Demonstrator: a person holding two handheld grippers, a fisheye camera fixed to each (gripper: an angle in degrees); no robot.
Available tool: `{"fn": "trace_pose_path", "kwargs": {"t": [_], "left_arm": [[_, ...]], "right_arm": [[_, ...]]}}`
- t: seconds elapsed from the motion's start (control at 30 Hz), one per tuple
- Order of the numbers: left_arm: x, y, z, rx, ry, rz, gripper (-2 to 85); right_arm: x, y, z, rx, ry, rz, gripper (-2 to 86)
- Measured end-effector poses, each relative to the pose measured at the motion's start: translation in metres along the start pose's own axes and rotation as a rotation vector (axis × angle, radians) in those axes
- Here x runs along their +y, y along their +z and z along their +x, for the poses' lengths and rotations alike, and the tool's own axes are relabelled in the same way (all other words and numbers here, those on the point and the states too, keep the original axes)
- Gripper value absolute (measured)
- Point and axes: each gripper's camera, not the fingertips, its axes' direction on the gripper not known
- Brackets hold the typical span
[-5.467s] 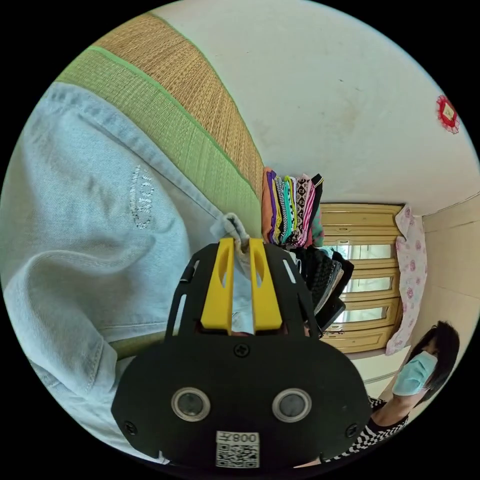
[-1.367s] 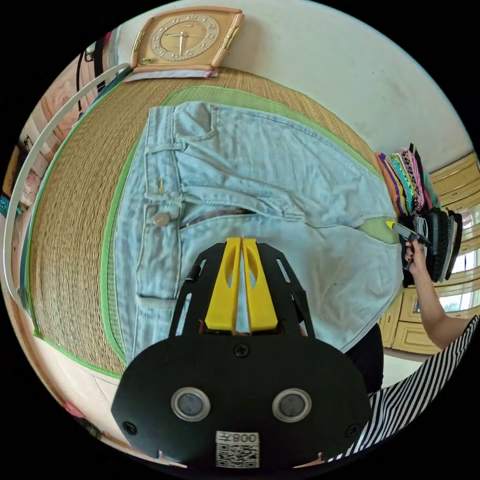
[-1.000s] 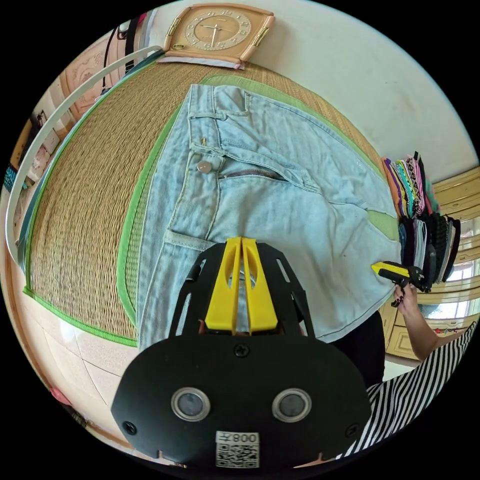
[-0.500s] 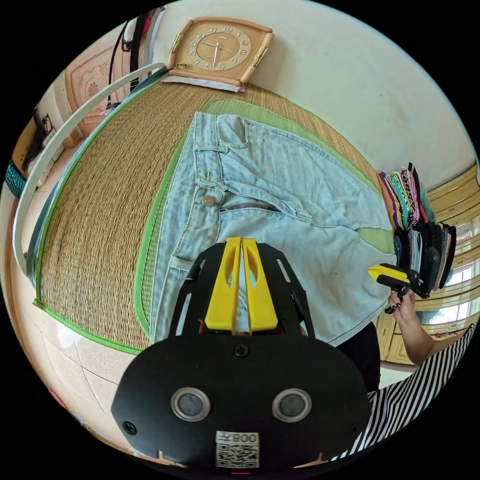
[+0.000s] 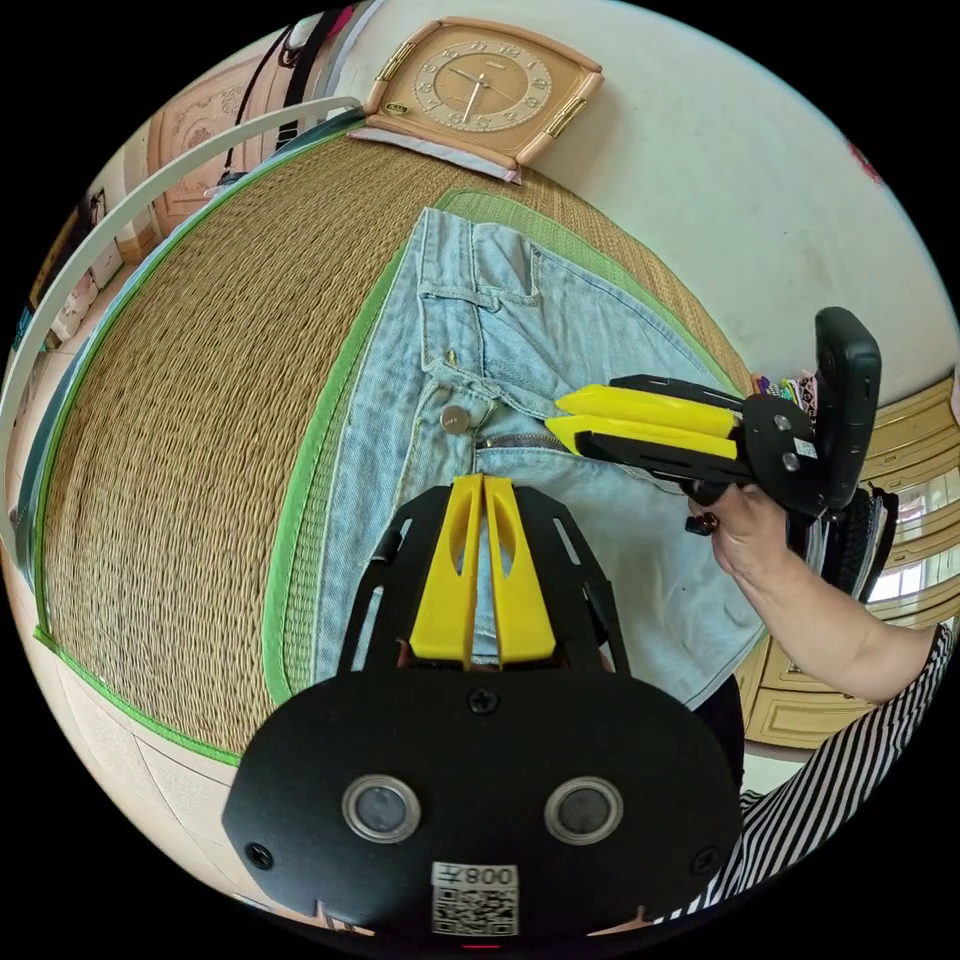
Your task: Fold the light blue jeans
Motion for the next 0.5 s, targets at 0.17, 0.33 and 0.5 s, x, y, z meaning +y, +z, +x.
{"fn": "trace_pose_path", "kwargs": {"t": [0.17,0.33,0.5], "left_arm": [[-0.002,-0.009,-0.011,0.004,0.010,0.037,0.1],[-0.008,-0.010,-0.021,0.011,0.009,0.047,0.1],[-0.005,-0.018,-0.027,-0.009,-0.008,0.075,0.2]], "right_arm": [[0.006,-0.009,0.017,-0.073,0.053,0.069,1.1],[0.022,-0.039,0.037,-0.252,0.104,0.221,0.2],[0.022,-0.021,0.018,-0.282,0.011,0.165,0.1]]}}
